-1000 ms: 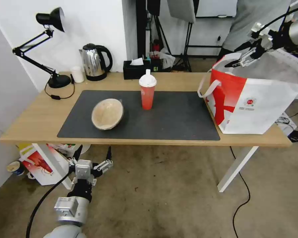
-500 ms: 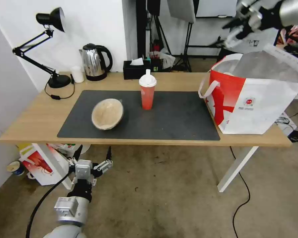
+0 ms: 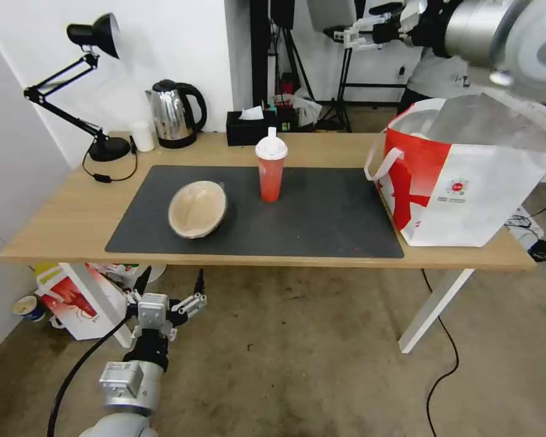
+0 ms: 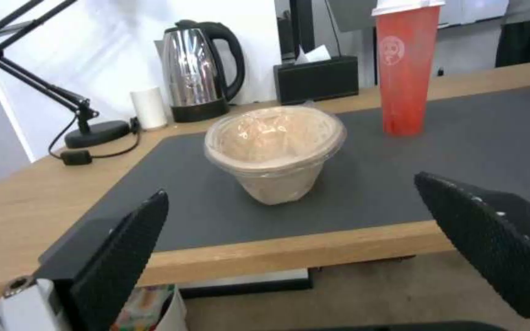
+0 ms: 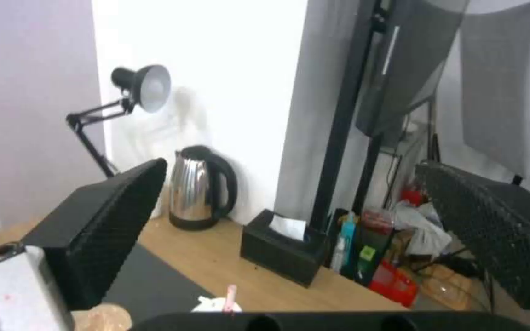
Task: Pick up the trash from the table and place it into the takeout bag.
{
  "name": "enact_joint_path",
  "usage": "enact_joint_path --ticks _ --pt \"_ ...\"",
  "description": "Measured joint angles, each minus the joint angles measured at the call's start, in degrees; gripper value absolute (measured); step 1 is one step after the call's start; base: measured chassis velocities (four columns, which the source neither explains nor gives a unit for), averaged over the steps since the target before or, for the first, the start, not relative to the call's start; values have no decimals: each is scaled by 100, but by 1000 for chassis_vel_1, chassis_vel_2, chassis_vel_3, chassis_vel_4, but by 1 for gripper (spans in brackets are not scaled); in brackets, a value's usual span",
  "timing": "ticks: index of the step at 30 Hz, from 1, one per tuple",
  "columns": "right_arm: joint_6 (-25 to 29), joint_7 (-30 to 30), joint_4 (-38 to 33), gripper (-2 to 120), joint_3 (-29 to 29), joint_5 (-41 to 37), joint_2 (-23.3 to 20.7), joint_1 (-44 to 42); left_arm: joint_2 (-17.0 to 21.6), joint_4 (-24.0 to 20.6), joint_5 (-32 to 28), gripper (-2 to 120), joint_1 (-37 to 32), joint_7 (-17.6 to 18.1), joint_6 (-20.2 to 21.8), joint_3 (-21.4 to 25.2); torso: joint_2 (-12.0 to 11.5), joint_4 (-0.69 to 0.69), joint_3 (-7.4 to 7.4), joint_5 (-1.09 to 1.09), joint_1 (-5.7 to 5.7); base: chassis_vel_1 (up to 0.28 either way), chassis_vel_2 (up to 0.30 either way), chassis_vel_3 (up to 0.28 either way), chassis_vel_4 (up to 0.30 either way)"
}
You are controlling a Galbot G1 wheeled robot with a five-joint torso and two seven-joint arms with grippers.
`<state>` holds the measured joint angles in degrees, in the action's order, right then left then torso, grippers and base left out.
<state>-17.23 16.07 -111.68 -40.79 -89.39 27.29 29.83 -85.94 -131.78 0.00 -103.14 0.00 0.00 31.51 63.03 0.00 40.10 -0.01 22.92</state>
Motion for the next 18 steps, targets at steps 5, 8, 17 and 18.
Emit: enact_joint_path --ticks 5,8,17,18 --pt "378 280 -504 100 1096 593 -109 -1439 -1 0 0 100 1 0 0 0 0 1 1 2 0 0 0 0 0" --pt "725 380 -1013 100 1772 1157 -301 -2605 -1 -1 0 100 1 0 0 0 0 -2 1 1 0 0 0 0 0" --pt "1292 575 -1831 100 3084 2429 -424 -4707 -1 0 0 100 1 0 0 0 0 -1 0 3 0 0 0 0 0" --pt "1361 575 -1869 100 3157 2571 -401 -4905 0 0 0 100 1 0 0 0 0 -1 0 2 -1 0 0 0 0"
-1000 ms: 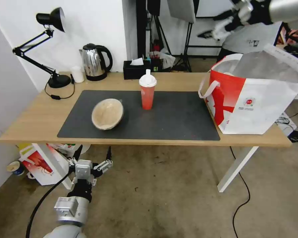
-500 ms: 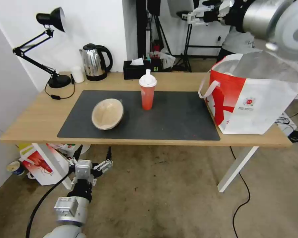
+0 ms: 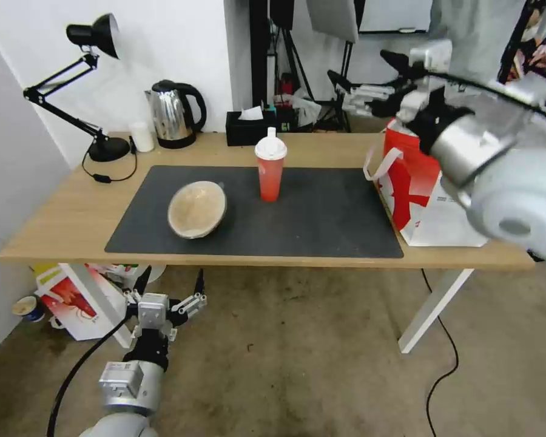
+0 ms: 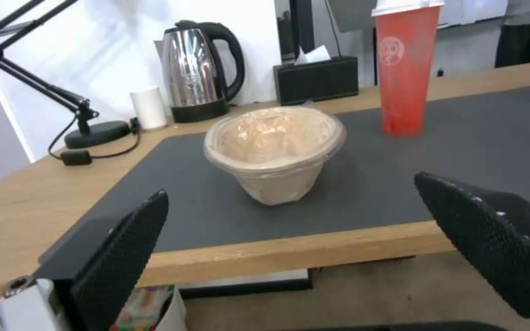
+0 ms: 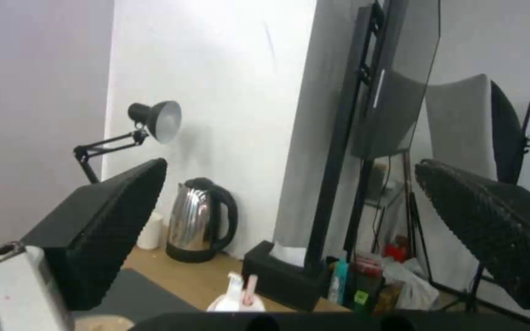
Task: Pick up the trash from the table and place it into the takeout bag.
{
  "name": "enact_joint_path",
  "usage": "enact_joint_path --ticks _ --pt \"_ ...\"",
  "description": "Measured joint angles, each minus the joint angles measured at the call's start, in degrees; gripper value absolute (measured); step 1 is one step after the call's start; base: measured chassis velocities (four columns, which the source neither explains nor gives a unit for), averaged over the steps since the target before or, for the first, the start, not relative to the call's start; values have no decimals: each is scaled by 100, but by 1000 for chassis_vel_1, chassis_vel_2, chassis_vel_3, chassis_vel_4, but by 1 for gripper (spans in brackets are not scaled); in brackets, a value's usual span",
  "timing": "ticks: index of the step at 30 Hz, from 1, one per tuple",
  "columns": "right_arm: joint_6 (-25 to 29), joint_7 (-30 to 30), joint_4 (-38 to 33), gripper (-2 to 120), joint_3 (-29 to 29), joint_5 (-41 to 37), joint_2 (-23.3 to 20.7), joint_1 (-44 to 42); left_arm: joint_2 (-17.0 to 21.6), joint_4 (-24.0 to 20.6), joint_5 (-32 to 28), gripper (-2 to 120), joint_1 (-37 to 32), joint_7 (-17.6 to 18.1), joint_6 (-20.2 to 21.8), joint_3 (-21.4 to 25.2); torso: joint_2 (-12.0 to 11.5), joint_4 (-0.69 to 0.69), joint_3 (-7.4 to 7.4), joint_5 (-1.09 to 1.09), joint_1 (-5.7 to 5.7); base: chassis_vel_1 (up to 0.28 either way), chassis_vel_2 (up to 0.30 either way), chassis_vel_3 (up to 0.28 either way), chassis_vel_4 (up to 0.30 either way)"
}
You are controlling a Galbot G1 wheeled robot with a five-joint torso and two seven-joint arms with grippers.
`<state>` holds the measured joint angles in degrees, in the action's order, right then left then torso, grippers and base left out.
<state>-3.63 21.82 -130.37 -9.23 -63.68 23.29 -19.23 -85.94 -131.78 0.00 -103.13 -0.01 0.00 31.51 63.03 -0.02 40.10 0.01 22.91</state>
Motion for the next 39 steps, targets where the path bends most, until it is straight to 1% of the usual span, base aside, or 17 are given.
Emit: enact_joint_path --ticks 2,5,6,8,10,11,13,15,20,23,24,28,29,33,34,37,39 --pt "80 -11 -37 100 124 197 23 -272 -1 0 0 100 0 0 0 0 0 3 0 -2 0 0 0 0 0" --pt "340 -140 -170 100 1004 803 103 -1385 -1 0 0 100 0 0 0 0 0 3 0 4 1 0 0 0 0" --pt "340 -140 -170 100 1004 803 103 -1385 -1 0 0 100 0 0 0 0 0 3 0 4 1 0 0 0 0" --pt "531 -258 -225 100 1492 1221 225 -2353 0 0 0 100 0 0 0 1 0 -1 1 -7 0 0 0 0 0" --pt "720 -400 -279 100 1927 1612 375 -3093 0 0 0 100 0 0 0 0 0 0 1 0 0 0 0 0 0" --pt "720 -400 -279 100 1927 1612 375 -3093 0 0 0 100 0 0 0 0 0 0 1 0 0 0 0 0 0" --pt "871 -502 -358 100 2233 1887 519 -3662 0 0 0 100 0 0 0 1 0 1 1 -1 0 0 0 0 0" --pt "1050 -535 -549 100 2562 2274 802 -4369 -1 0 0 100 0 0 0 0 0 2 1 1 0 0 0 0 0" --pt "1297 -504 -765 100 2920 2833 1268 -5188 -1 0 0 100 0 0 0 -1 0 3 0 1 1 0 0 0 0" --pt "1762 -466 -891 100 3321 3643 1908 -6128 -1 0 0 100 0 0 0 0 0 1 0 0 1 0 0 0 0" --pt "1762 -466 -891 100 3321 3643 1908 -6128 -1 0 0 100 0 0 0 0 0 1 0 0 1 0 0 0 0" --pt "2388 -484 -974 100 3373 4571 2653 -7047 -2 0 0 100 0 1 0 1 0 1 0 0 1 0 0 0 0" --pt "2388 -484 -974 100 3373 4571 2653 -7047 -2 0 0 100 0 1 0 1 0 1 0 0 1 0 0 0 0" --pt "2983 -206 -1049 100 2925 5662 3436 -7557 0 0 0 100 0 1 0 0 0 1 0 0 0 0 0 0 0" --pt "2983 -206 -1049 100 2925 5662 3436 -7557 0 0 0 100 0 1 0 0 0 1 0 0 0 0 0 0 0" --pt "3365 200 -962 100 2479 6595 4062 -7799 -1 0 0 100 0 1 0 0 0 2 1 1 1 0 0 0 0" --pt "3424 247 -938 100 2420 6709 4149 -7833 0 0 0 100 0 1 0 0 0 1 1 -1 1 0 0 0 0"
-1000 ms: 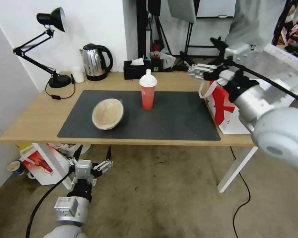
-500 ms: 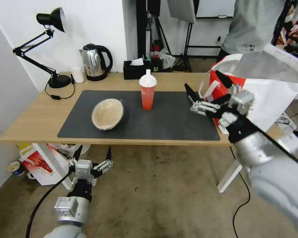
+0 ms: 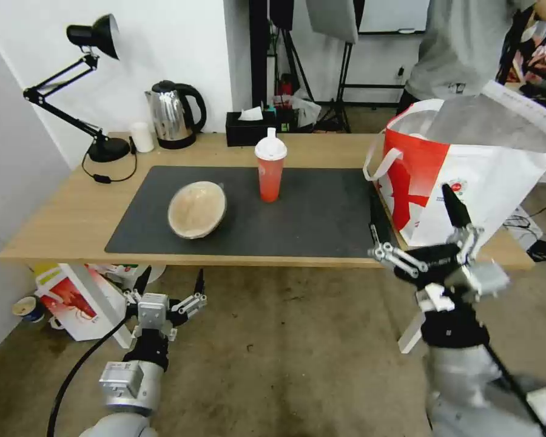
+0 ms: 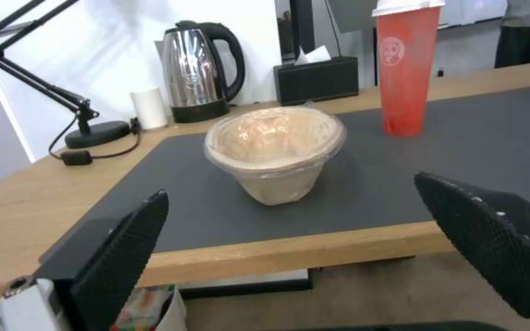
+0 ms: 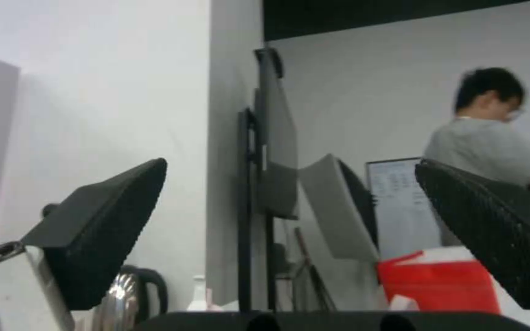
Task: Pick up the trash from the table and place it into the takeout bag.
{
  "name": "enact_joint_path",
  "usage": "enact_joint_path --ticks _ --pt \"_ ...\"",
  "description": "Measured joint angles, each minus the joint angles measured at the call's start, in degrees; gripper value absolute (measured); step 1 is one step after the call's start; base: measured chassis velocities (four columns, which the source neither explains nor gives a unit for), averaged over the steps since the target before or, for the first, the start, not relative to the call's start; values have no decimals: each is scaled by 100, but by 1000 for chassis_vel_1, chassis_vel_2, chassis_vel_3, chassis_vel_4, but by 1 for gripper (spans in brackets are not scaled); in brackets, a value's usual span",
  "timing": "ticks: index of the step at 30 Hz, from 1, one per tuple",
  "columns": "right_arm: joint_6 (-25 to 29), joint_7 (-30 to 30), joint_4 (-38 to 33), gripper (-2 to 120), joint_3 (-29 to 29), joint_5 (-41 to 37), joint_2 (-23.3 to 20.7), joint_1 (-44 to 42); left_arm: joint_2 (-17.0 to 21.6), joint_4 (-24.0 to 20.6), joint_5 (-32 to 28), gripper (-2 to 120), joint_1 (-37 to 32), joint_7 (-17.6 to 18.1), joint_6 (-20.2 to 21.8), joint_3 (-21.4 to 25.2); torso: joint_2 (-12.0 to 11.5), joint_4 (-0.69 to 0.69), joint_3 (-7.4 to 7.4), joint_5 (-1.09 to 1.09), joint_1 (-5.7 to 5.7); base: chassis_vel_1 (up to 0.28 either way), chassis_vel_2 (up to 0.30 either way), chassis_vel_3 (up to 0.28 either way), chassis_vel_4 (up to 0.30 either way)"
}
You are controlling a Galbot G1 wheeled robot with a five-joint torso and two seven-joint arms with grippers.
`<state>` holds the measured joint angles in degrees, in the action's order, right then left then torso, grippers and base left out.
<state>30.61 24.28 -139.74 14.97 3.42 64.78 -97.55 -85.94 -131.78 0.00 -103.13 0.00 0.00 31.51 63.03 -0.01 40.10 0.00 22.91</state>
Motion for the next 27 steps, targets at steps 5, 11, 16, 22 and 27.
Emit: enact_joint_path --ticks 5,11,16,22,27 --pt "364 161 199 100 -264 392 447 -244 0 0 0 100 0 0 0 0 0 1 0 1 1 0 0 0 0" --pt "487 236 312 100 -571 704 669 -412 0 0 0 100 0 0 0 0 -1 1 0 1 1 0 0 0 0" --pt "554 310 411 100 -839 942 805 -519 0 0 0 100 0 0 0 0 -1 1 0 1 1 0 0 0 0" --pt "630 361 495 100 -1043 1105 874 -587 0 0 0 100 0 0 0 0 -1 1 0 1 1 0 0 0 0" --pt "641 379 504 100 -1085 1133 858 -624 0 0 0 100 0 0 0 0 -1 0 0 1 1 0 0 0 0"
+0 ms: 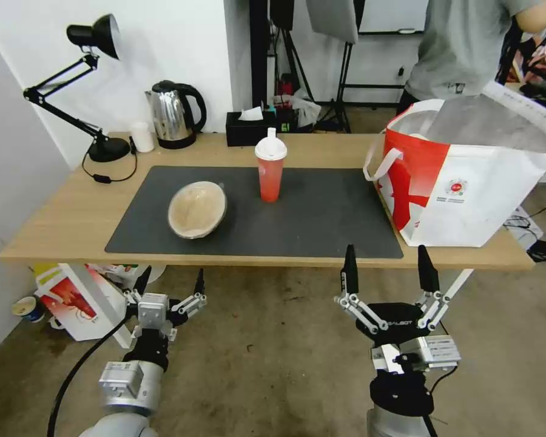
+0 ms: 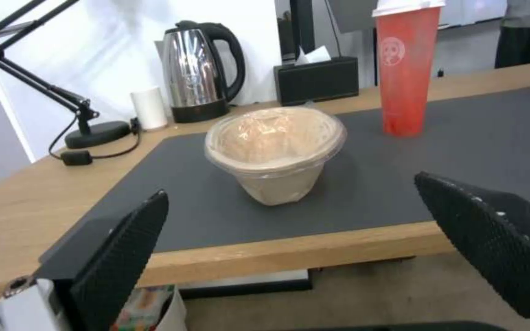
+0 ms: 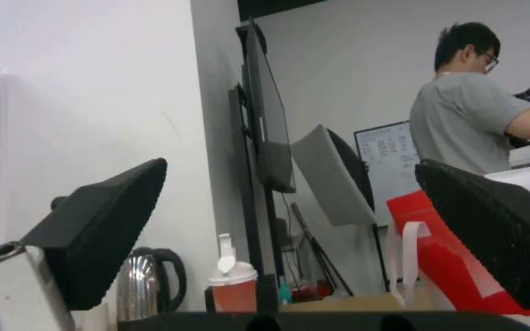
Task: Pick up the trash from the table and place it into the takeout bag.
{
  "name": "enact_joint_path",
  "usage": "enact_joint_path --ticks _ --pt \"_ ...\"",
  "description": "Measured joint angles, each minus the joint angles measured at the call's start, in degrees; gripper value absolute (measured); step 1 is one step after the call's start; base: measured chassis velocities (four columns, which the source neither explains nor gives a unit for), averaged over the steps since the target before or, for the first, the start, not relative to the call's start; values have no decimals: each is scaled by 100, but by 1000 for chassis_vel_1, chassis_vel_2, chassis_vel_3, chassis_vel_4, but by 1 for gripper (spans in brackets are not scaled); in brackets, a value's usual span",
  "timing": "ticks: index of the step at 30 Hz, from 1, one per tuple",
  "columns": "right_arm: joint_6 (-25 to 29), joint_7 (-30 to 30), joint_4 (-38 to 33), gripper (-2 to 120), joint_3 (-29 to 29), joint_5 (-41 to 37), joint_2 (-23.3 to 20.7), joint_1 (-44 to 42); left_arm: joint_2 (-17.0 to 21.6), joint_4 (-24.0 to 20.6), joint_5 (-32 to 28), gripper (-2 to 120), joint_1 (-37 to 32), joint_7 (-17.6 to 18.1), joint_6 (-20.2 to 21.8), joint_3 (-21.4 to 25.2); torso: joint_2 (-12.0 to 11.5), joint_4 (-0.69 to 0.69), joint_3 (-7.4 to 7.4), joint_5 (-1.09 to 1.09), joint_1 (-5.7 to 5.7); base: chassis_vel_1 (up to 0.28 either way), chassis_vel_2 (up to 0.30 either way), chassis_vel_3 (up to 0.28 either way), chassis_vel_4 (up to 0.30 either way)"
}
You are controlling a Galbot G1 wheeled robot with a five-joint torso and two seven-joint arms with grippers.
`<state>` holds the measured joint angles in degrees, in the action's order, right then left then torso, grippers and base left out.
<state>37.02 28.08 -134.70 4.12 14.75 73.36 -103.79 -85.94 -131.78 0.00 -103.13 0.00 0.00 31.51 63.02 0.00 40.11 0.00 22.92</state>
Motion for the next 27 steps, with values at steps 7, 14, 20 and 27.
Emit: enact_joint_path --ticks 7,14,20,27 --pt "1 40 0 100 -20 1 -50 -34 0 0 0 100 0 0 0 0 0 0 0 0 0 0 0 0 0" --pt "52 54 12 100 -26 23 -87 -138 0 0 0 100 0 0 0 0 0 0 0 0 0 0 0 0 0" --pt "-38 46 18 100 -87 0 -203 -96 0 0 0 100 0 0 0 0 0 0 0 0 0 0 0 0 0" --pt "-1325 -375 -184 100 -69 -1378 -891 787 0 0 0 100 0 0 0 0 0 0 0 -1 0 0 0 0 0"
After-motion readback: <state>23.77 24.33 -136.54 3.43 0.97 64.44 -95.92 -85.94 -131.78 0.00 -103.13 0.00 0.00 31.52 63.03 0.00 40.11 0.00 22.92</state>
